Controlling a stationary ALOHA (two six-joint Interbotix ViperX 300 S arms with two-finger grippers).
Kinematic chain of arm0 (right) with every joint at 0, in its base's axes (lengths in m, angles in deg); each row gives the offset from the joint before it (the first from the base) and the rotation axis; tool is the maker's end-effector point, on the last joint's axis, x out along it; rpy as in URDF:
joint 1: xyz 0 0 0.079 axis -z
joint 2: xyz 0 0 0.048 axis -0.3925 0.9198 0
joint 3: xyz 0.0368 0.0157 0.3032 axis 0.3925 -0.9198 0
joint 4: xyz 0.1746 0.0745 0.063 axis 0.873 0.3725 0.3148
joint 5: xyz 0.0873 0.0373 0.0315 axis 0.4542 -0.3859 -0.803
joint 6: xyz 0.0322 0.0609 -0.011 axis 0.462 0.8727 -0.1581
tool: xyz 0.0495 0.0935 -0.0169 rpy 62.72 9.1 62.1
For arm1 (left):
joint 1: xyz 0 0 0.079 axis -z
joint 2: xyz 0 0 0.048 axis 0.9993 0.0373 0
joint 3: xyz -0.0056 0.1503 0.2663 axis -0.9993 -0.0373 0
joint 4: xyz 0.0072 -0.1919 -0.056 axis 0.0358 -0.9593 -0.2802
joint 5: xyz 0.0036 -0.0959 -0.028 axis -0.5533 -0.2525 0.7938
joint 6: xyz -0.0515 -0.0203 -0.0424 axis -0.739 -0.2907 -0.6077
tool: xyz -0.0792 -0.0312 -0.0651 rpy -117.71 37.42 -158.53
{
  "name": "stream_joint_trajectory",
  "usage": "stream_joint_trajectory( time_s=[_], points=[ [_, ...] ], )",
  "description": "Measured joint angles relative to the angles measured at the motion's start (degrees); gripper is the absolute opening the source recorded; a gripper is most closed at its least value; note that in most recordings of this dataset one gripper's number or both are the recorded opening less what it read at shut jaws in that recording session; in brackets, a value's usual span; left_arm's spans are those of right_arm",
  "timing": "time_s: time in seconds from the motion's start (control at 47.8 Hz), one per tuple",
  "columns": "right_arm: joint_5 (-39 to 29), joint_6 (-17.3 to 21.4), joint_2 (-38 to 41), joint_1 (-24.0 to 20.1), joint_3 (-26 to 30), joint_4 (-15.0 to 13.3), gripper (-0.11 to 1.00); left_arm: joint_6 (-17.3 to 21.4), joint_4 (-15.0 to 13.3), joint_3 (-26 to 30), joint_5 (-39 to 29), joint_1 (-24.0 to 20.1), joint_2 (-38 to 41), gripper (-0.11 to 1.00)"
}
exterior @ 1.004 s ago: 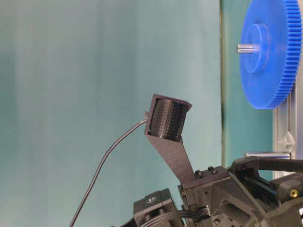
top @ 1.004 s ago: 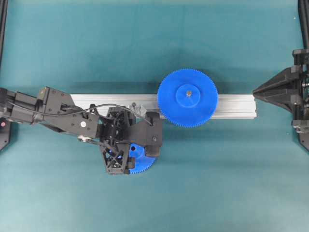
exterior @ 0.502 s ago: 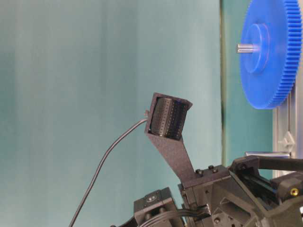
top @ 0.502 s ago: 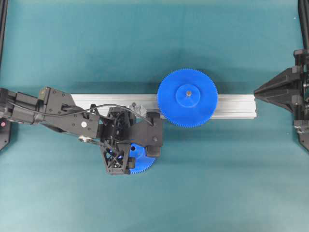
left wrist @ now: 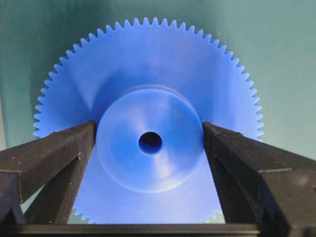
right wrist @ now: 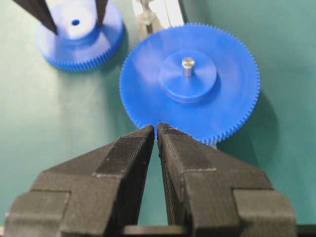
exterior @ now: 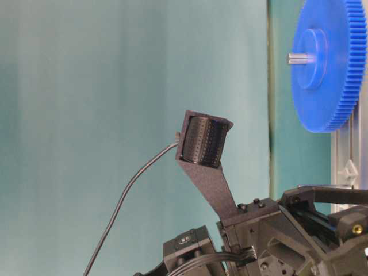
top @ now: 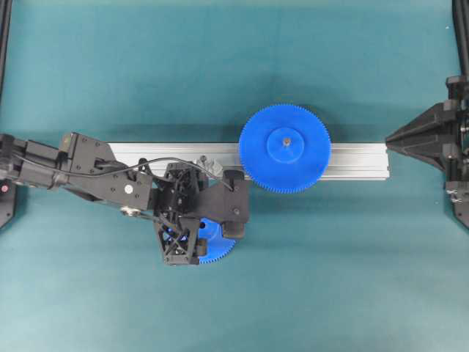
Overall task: Insert the small gear onto the shaft.
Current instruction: 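Lower the left gripper and close it on the small gear's hub, then lift the small gear and carry it toward the empty shaft on the rail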
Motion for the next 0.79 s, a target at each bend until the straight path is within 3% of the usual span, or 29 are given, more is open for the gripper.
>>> stream_joint_trajectory(
  time_s=[0.209,0.795],
  points=[
    [0.09,0.00,-0.18,0.00,-0.09,0.00,0.27,0.35,0.00,0.18,-1.49,0.53,-0.09,0.71],
    [0.09,0.00,-1.05,0.00,-0.44,0.00,0.27,2.11,0.00,0.18,-4.39,0.35,-1.67,0.71]
  ],
)
